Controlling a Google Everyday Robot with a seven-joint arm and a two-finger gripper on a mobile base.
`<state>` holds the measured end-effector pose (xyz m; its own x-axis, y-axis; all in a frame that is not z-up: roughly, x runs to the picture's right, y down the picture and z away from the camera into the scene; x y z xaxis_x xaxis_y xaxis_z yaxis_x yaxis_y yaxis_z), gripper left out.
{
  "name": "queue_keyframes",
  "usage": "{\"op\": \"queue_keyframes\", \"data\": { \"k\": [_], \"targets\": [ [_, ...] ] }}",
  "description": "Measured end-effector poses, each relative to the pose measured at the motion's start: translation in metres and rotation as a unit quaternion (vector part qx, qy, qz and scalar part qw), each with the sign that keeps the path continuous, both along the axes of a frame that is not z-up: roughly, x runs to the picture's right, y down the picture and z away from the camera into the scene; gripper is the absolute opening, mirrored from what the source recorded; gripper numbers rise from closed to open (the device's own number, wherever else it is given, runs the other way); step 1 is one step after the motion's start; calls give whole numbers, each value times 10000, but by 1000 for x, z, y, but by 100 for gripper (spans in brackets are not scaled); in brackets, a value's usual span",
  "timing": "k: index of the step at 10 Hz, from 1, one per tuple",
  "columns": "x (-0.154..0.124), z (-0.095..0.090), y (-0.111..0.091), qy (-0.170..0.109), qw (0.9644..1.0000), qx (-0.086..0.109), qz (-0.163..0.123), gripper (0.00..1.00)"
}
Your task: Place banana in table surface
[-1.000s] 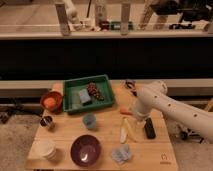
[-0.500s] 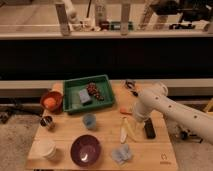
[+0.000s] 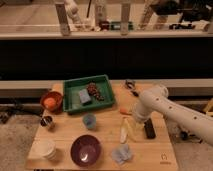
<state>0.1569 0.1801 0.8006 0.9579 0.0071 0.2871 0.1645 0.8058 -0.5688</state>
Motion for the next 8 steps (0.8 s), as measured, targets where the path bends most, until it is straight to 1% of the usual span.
{"op": "queue_keyframes", "data": {
  "k": [4,8],
  "targets": [
    [-2,3,1,-17,9999,-34,117,80],
    [-4,6,2,-41,9998,-58,162,80]
  ]
}}
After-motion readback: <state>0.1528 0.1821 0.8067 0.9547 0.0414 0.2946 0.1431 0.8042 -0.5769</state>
